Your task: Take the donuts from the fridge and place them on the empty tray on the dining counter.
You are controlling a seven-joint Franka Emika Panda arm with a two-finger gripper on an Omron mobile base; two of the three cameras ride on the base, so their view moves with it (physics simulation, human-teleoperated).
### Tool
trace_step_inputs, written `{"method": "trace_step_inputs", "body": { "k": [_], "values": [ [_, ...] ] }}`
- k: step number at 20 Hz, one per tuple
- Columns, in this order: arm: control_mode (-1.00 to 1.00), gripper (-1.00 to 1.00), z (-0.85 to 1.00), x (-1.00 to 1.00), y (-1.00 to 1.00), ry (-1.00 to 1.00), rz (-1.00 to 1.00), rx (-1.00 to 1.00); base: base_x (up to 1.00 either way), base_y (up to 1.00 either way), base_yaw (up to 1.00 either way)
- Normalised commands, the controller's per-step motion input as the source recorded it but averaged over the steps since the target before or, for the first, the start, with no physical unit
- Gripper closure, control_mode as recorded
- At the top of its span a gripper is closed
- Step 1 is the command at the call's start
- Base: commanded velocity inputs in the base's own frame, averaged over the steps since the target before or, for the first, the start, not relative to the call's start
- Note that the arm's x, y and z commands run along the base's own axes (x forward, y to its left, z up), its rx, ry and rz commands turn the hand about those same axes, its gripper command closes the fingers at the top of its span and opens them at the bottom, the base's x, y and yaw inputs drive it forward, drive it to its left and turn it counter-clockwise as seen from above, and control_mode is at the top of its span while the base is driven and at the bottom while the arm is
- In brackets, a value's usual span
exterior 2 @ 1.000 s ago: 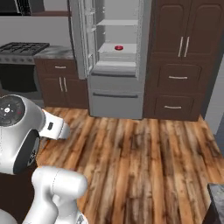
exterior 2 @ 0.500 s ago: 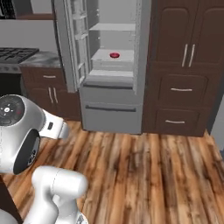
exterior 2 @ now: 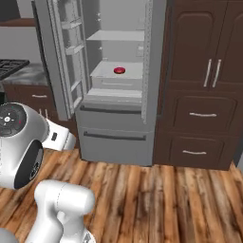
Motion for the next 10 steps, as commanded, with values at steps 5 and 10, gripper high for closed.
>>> {"method": "trace_step_inputs", "body": {
  "k": [5, 10],
  "values": [
    [1.0, -1.0, 0.0, 0.0, 0.0, 0.0, 0.0, 0.0, 1.0, 0.0, 0.0],
    [1.0, -1.0, 0.0, 0.0, 0.0, 0.0, 0.0, 0.0, 1.0, 0.0, 0.0]
  ]
}}
